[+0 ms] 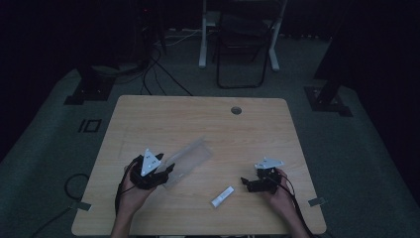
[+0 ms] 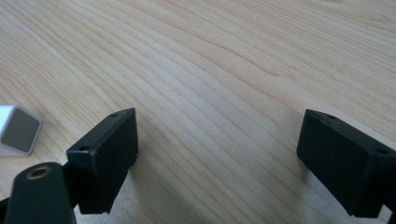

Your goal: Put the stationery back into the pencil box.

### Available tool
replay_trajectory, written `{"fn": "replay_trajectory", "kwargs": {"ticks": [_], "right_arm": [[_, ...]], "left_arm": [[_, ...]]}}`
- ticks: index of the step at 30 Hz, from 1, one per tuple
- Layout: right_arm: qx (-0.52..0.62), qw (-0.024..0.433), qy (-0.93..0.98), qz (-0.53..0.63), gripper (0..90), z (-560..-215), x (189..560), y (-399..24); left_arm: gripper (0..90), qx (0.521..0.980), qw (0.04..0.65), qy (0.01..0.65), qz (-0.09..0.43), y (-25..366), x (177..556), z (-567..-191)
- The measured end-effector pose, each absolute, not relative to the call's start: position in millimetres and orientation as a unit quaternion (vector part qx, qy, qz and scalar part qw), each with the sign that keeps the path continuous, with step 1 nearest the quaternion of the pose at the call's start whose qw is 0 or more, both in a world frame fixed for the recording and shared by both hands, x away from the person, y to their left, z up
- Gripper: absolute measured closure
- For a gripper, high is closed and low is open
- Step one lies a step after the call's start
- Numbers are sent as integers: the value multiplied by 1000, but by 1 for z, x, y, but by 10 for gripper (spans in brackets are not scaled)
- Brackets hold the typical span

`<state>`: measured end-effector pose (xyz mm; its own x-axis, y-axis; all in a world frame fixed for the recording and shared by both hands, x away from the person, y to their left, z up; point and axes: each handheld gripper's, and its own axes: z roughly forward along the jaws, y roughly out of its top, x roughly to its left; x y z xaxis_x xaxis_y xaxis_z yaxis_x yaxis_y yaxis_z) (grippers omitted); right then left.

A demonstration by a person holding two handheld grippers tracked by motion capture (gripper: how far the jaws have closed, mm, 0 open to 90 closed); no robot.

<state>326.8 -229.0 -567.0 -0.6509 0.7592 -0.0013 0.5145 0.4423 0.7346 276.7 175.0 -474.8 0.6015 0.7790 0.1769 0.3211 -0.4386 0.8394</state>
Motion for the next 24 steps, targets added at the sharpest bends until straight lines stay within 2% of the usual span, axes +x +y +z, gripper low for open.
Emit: {"fn": "replay_trajectory", "kwargs": {"ticks": [24], "right_arm": [[383,168,832,364,126,-567,327,-229]], "left_arm": [[453,828,420,301,219,122,269,-475]]}}
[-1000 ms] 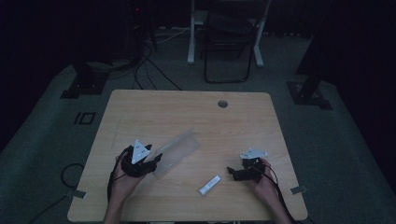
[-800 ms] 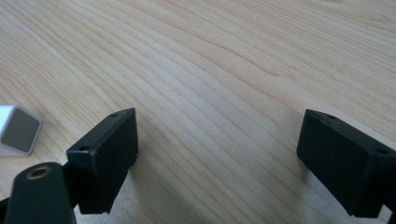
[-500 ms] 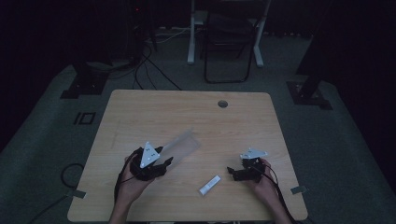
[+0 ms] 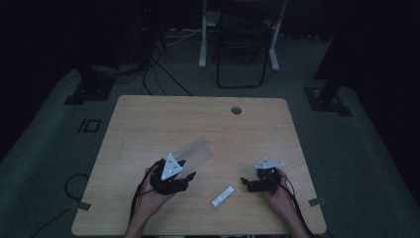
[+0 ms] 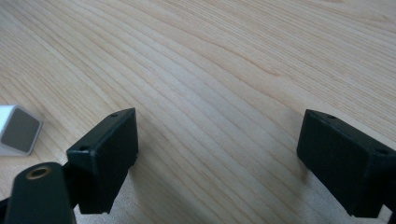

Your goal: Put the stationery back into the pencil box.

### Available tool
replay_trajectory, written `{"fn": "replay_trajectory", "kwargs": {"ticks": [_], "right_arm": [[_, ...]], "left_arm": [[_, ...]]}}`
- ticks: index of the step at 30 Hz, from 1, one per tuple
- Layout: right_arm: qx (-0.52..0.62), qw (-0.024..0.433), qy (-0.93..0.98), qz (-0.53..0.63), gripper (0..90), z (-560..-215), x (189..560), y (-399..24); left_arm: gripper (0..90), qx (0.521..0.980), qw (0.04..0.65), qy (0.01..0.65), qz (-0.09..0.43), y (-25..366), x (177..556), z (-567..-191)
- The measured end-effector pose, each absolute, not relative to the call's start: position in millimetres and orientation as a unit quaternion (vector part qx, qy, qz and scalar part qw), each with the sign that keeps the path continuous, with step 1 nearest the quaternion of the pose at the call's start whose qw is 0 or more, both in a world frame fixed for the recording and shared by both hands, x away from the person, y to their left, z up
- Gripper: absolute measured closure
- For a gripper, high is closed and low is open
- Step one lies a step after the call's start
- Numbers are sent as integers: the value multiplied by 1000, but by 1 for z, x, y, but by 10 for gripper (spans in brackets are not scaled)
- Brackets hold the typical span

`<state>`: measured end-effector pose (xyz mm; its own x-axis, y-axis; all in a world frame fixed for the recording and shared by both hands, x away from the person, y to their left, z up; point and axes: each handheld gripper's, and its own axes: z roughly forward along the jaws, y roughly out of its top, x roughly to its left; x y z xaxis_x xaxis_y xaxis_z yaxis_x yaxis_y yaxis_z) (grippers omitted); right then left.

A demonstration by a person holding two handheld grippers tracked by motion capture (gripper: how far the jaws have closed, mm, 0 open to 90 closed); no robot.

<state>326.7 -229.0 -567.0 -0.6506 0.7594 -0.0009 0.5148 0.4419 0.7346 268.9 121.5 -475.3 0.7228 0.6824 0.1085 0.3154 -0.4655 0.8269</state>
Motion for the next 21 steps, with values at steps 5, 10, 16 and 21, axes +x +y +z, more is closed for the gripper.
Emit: {"fn": "replay_trajectory", "kwargs": {"ticks": [5,10,16,21], "right_arm": [[383,168,832,364,126,-567,327,-229],[383,168,832,364,126,-567,327,-229],[383,168,832,364,126,-567,327,-229],[383,168,832,364,126,-567,327,-229]], "left_arm": [[454,834,420,293,206,110,269,-479],[454,841,416,284,198,100,269,-483],[461,847,414,275,187,89,270,-486],[461,850,412,273,179,80,271,-490]]}}
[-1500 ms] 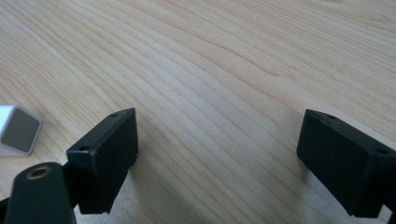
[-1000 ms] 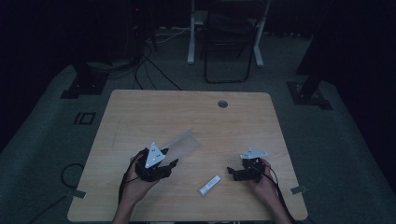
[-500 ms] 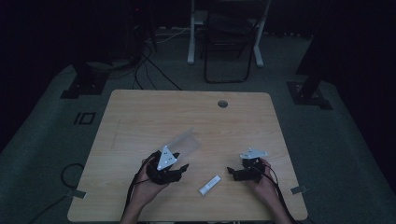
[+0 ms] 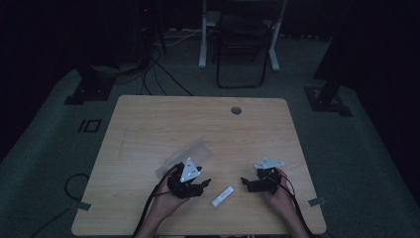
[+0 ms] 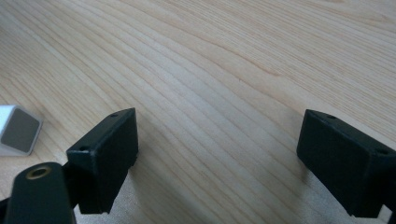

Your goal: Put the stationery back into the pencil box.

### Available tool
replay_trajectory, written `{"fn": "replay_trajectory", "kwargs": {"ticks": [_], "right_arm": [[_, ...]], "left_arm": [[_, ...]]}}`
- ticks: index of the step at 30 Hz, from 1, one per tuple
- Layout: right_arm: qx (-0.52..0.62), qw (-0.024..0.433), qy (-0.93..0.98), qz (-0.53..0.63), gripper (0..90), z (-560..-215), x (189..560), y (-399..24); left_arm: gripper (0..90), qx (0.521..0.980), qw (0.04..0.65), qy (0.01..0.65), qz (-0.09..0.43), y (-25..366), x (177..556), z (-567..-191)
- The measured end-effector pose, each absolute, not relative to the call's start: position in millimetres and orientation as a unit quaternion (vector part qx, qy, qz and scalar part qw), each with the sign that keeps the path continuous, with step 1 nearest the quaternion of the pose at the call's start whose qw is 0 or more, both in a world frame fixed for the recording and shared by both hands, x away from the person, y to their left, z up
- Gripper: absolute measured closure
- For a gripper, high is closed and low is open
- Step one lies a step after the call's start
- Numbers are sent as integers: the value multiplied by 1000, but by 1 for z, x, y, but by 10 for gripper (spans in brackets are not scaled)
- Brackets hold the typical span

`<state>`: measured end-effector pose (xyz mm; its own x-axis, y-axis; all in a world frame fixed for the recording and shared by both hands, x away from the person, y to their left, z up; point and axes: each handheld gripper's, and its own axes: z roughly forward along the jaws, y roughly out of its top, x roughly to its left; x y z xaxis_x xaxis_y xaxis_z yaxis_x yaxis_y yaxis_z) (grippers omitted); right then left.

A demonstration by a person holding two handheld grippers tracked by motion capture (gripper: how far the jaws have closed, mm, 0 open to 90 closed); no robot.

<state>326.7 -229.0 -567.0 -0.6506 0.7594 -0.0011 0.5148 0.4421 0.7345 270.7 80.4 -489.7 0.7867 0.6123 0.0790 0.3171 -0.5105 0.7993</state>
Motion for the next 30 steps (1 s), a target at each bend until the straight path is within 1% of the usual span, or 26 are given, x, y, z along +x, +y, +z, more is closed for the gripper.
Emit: {"fn": "replay_trajectory", "kwargs": {"ticks": [30], "right_arm": [[382,168,833,364,126,-567,327,-229]], "left_arm": [[455,866,406,256,143,39,272,-506]]}}
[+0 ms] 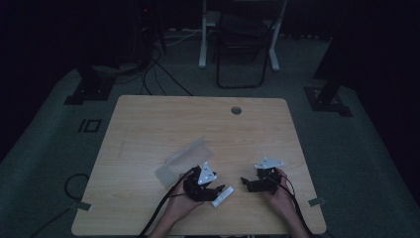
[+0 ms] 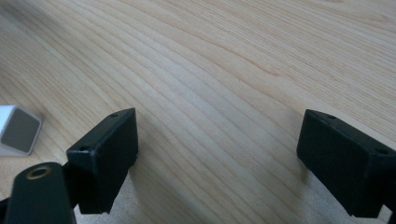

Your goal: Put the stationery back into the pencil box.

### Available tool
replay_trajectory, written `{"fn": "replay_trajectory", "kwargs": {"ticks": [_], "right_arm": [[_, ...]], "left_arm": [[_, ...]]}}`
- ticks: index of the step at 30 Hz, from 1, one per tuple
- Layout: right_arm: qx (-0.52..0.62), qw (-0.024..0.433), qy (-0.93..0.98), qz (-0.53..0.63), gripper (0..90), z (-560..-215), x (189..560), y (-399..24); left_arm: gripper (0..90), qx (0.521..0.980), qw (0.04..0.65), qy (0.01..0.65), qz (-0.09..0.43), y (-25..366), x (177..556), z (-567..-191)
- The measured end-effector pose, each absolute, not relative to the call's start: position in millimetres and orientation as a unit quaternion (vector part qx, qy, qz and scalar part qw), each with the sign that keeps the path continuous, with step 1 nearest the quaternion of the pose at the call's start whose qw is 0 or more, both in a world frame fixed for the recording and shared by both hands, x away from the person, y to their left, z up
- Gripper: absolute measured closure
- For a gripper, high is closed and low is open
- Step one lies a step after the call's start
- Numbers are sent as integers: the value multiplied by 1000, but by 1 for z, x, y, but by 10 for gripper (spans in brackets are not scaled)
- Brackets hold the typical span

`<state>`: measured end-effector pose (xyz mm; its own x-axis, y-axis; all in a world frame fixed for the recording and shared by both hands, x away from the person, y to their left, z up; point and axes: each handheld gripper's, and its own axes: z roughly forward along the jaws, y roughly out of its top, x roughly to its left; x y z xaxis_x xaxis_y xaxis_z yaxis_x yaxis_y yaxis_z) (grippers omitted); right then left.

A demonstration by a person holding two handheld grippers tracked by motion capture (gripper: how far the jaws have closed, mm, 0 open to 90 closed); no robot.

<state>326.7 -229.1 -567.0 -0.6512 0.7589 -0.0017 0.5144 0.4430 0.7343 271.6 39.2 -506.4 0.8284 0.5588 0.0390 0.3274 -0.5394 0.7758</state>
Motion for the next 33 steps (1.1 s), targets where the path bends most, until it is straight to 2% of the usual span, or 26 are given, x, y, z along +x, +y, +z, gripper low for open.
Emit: {"fn": "replay_trajectory", "kwargs": {"ticks": [33], "right_arm": [[382,168,833,364,126,-567,327,-229]], "left_arm": [[453,879,393,243,118,17,267,-523]]}}
